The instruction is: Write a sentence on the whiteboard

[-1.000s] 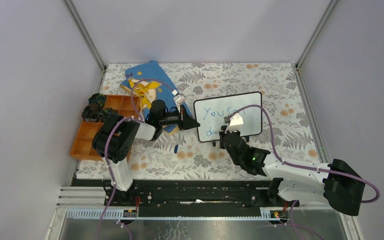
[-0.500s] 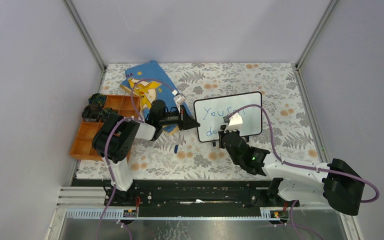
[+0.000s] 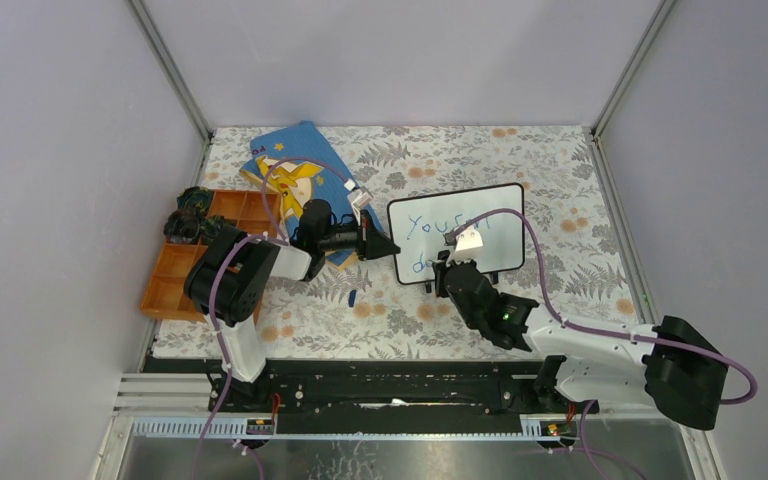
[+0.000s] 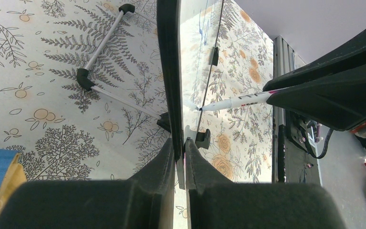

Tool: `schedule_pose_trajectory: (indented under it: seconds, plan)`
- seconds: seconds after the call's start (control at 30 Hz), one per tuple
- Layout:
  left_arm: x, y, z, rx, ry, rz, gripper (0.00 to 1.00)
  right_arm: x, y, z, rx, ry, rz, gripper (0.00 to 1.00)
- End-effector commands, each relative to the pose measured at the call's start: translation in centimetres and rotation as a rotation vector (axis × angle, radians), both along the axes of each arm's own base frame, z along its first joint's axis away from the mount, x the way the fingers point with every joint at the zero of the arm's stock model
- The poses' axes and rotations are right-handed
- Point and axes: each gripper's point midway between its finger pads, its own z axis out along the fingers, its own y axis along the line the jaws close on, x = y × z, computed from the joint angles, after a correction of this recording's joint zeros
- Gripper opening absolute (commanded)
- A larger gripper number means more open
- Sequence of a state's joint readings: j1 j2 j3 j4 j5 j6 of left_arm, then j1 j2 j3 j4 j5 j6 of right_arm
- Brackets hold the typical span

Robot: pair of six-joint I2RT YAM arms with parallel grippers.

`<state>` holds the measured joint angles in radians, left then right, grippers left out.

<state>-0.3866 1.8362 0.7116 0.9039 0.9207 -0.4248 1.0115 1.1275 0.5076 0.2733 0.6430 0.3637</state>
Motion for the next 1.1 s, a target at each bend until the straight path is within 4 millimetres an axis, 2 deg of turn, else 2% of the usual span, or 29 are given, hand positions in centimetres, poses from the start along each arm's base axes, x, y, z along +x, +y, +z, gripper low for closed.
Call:
schedule_pose_trajectory:
  seconds: [0.0, 0.2, 0.33, 0.57, 0.77, 1.07]
  plan:
    - [-1.4, -0.4, -2.8, 0.075, 0.054, -0.022, 0.00, 0.5, -0.6, 3.7, 0.079, -0.058, -0.034, 0.00]
    - [-1.3, -0.4, -2.7, 0.076, 0.050, -0.021, 0.00, -0.5, -4.1, 4.2, 0.070, -0.090, -0.100, 0.00]
    - [-1.3, -0.4, -2.7, 0.077, 0.048, -0.020, 0.00, -0.6, -5.3, 4.0, 0.075, -0.110, -0.133, 0.00]
    - [-1.4, -0.3, -2.9, 0.086, 0.050, -0.019, 0.00, -0.1, -5.0, 3.9, 0.079, -0.116, -0.139, 0.00]
    - [-1.5, -0.4, -3.0, 0.089, 0.053, -0.021, 0.00, 0.6, -4.6, 4.7, 0.095, -0.143, -0.149, 0.00]
    - [-1.5, -0.4, -3.0, 0.090, 0.051, -0.021, 0.00, 1.4, -4.6, 4.3, 0.086, -0.141, -0.165, 0.00]
